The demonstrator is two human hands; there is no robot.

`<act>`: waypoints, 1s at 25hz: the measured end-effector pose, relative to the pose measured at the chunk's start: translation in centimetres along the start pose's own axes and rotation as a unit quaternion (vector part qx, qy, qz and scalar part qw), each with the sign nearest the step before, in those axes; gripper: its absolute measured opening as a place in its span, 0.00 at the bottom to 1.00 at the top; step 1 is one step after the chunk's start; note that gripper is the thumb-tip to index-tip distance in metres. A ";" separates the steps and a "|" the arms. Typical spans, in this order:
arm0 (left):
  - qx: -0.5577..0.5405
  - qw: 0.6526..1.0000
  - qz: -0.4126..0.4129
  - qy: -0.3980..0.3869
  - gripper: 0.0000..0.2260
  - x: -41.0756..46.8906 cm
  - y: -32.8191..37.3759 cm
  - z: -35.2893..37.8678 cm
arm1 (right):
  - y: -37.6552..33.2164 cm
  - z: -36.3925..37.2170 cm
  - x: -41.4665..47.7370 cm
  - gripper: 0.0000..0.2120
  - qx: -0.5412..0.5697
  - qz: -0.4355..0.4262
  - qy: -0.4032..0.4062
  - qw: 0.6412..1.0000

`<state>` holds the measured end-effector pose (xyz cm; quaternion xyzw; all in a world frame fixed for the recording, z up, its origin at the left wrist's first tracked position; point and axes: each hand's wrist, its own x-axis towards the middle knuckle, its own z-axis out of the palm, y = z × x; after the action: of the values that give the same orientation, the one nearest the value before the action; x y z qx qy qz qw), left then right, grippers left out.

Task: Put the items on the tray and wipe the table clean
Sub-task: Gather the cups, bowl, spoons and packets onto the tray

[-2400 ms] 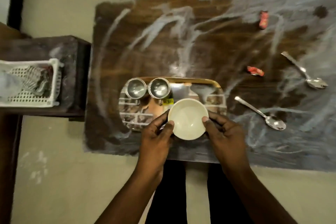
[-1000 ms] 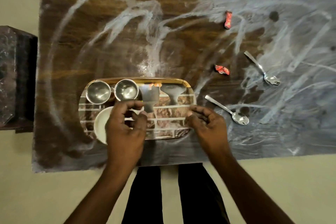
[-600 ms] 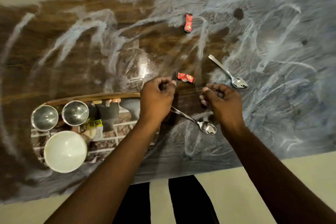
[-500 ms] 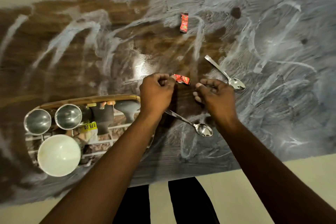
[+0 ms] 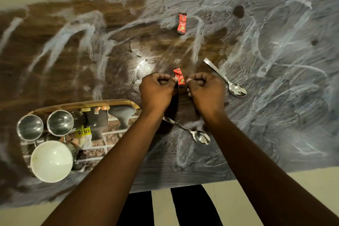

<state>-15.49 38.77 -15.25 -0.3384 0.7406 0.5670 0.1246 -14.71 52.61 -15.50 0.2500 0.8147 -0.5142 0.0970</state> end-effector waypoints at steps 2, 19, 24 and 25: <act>0.016 1.000 0.011 -0.012 0.05 0.1 -0.2 0.1 | -0.9 0.2 1.1 0.07 -0.055 -0.063 -0.007 0.996; -0.243 0.966 -0.070 0.048 0.16 -7.6 -6.1 -12.5 | -3.9 7.9 -6.7 0.13 0.160 0.148 -0.252 0.943; -0.404 0.888 -0.182 0.122 0.11 -8.7 -10.0 -15.1 | -4.4 13.5 -9.6 0.06 0.049 0.068 -0.302 0.950; -0.420 0.875 -0.196 0.138 0.10 -8.4 -10.5 -15.3 | -4.4 14.3 -9.7 0.05 0.024 0.051 -0.305 0.951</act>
<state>0.53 26.30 -13.35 -0.5714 0.3611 0.7366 -0.0241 -9.99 35.41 -14.49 0.1245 0.7197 -0.5798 0.3610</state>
